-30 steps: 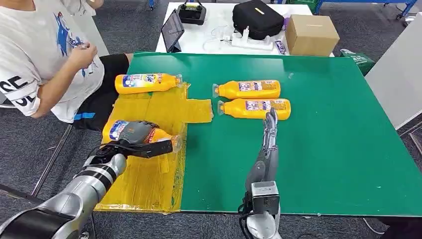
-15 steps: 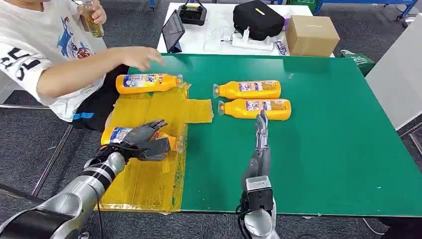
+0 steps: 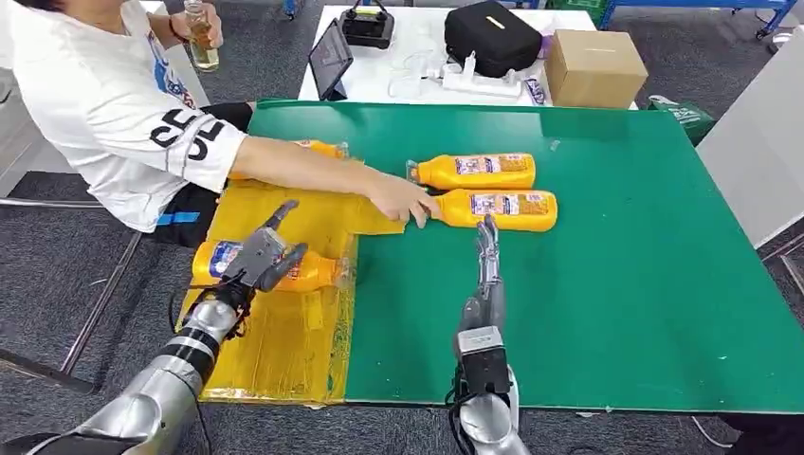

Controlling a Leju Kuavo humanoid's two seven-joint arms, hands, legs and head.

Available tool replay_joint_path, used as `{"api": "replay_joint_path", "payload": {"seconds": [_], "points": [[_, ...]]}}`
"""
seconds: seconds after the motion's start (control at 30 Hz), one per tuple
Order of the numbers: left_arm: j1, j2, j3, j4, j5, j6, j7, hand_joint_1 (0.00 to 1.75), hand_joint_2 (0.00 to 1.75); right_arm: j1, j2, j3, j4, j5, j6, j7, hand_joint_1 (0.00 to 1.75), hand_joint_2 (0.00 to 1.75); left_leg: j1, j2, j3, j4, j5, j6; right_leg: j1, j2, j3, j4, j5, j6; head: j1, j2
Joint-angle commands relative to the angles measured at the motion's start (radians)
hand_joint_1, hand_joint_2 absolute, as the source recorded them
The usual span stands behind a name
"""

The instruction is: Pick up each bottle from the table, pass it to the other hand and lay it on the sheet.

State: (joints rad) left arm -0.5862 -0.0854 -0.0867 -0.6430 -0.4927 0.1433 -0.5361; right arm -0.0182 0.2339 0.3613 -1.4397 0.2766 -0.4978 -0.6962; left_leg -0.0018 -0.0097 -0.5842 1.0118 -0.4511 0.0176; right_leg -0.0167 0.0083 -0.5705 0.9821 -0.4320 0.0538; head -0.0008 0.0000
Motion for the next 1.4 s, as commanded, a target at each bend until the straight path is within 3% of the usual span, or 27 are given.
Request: {"api": "replay_joint_path", "payload": {"seconds": [0.03,0.13,0.17,0.5,0.53,0.73,0.9,1.13,1.3,1.4], "points": [[0.098,-0.114,0.219,-0.338,0.203,0.255,-0.14,0.0,0.0,-0.04,-0.002,0.032,0.093,0.053,0.004,0.051,0.0,0.0,0.002,0.003,0.0,0.001,-0.001,-0.001,0.003,0.002,0.0,-0.001,0.0,-0.002,0.0,0.0],[0.124,-0.126,0.256,-0.432,0.406,0.197,-0.129,0.0,0.0,-0.06,-0.058,0.091,0.16,0.168,0.067,0.157,0.0,0.0,0.002,0.002,-0.002,0.0,0.0,-0.001,0.002,0.001,-0.002,-0.001,0.001,-0.001,0.0,0.0],[0.133,-0.126,0.255,-0.436,0.428,0.178,-0.117,0.0,0.0,-0.061,-0.068,0.087,0.174,0.176,0.073,0.166,0.0,1.75,0.003,0.003,-0.001,0.001,-0.001,-0.001,0.003,0.001,-0.001,-0.002,0.001,-0.002,0.0,0.0],[0.168,-0.119,0.21,-0.442,0.431,0.168,-0.122,0.0,0.0,-0.051,-0.085,0.05,0.15,0.185,0.092,0.188,0.0,1.75,0.001,0.002,-0.003,0.0,0.0,-0.001,0.001,0.0,-0.003,-0.001,0.0,-0.001,0.0,0.0],[0.182,-0.117,0.196,-0.444,0.417,0.173,-0.12,0.0,1.75,-0.049,-0.095,0.039,0.136,0.19,0.089,0.194,0.0,1.75,0.002,0.002,-0.002,0.0,0.0,-0.001,0.002,-0.001,-0.002,-0.001,0.0,-0.002,0.0,0.0],[0.321,-0.133,0.08,-0.467,0.304,0.174,-0.083,0.0,1.75,-0.03,-0.187,-0.091,0.028,0.316,0.11,0.311,0.0,1.75,0.0,0.0,-0.001,-0.001,0.0,0.0,0.001,-0.002,0.0,-0.002,0.0,-0.001,-0.001,0.0],[0.361,-0.143,0.041,-0.438,0.27,0.166,-0.07,0.0,1.75,-0.037,-0.215,-0.127,0.02,0.413,0.133,0.369,0.0,1.75,0.001,0.0,0.0,0.001,-0.001,0.0,0.002,-0.003,0.001,-0.003,0.0,-0.002,0.0,0.0],[0.37,-0.15,0.05,-0.397,0.257,0.152,-0.063,0.0,1.75,-0.09,-0.287,-0.144,0.073,0.514,0.207,0.505,0.0,1.75,0.0,0.001,-0.002,0.0,-0.001,0.0,0.001,-0.002,-0.001,-0.003,0.0,-0.002,-0.001,0.0],[0.376,-0.152,0.058,-0.39,0.253,0.146,-0.055,0.0,1.75,-0.099,-0.31,-0.167,0.104,0.523,0.241,0.547,0.0,1.75,0.001,0.0,-0.001,0.0,-0.001,0.0,0.002,-0.002,0.0,-0.004,0.0,-0.002,-0.001,0.0],[0.373,-0.151,0.059,-0.369,0.25,0.136,-0.052,0.0,1.75,-0.11,-0.344,-0.166,0.152,0.513,0.325,0.596,0.0,1.75,0.001,0.001,-0.001,-0.001,-0.001,-0.001,0.002,-0.002,0.0,-0.004,0.0,-0.002,-0.001,0.0]]}}
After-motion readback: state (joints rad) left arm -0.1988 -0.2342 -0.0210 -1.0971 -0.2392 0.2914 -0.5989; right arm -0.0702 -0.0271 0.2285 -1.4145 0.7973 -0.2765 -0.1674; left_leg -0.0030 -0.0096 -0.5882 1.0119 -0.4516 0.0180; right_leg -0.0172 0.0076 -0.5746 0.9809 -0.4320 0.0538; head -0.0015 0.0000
